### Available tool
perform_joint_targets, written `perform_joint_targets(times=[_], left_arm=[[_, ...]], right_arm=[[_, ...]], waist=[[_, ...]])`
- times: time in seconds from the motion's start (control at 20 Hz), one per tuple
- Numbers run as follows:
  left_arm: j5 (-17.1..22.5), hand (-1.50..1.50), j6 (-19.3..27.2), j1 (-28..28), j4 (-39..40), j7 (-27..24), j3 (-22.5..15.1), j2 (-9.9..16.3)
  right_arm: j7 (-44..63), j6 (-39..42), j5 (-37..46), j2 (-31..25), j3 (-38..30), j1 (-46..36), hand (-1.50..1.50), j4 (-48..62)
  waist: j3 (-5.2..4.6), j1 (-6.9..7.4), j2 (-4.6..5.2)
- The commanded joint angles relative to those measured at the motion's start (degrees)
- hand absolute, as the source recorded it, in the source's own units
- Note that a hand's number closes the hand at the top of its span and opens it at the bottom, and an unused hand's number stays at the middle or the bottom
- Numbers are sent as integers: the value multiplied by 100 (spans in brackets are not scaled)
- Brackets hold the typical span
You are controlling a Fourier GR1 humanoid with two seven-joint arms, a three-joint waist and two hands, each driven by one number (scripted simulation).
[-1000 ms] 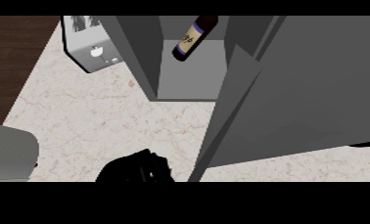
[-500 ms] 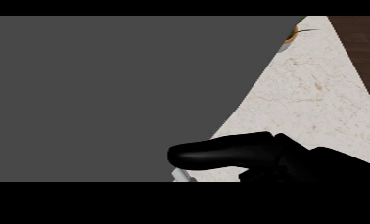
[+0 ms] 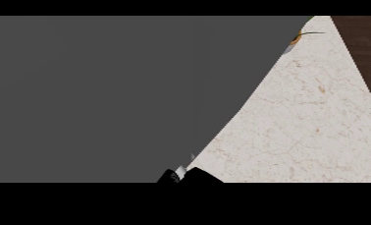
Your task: Pick up the wine, place it into the cabinet and close the cabinet
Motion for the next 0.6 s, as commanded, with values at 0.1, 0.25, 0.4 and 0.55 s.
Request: perform_joint_targets(times=[0.1,0.25,0.4,0.55], left_arm=[[891,150,-1074,101,442,140,1093,497],[950,150,-1209,-30,580,304,1033,539],[1168,150,-1657,257,618,324,1407,680],[1012,150,-1772,371,598,247,1424,563]], right_arm=[[-513,-852,138,58,181,-1279,150,1483],[-1445,-1357,312,59,602,-1531,150,2729],[-1664,-1246,36,59,66,-2099,150,3541],[-2088,-1349,-320,60,-225,-2492,150,4526]], waist=[[2,-11,28],[-2,64,79],[4,108,71],[2,194,95]])
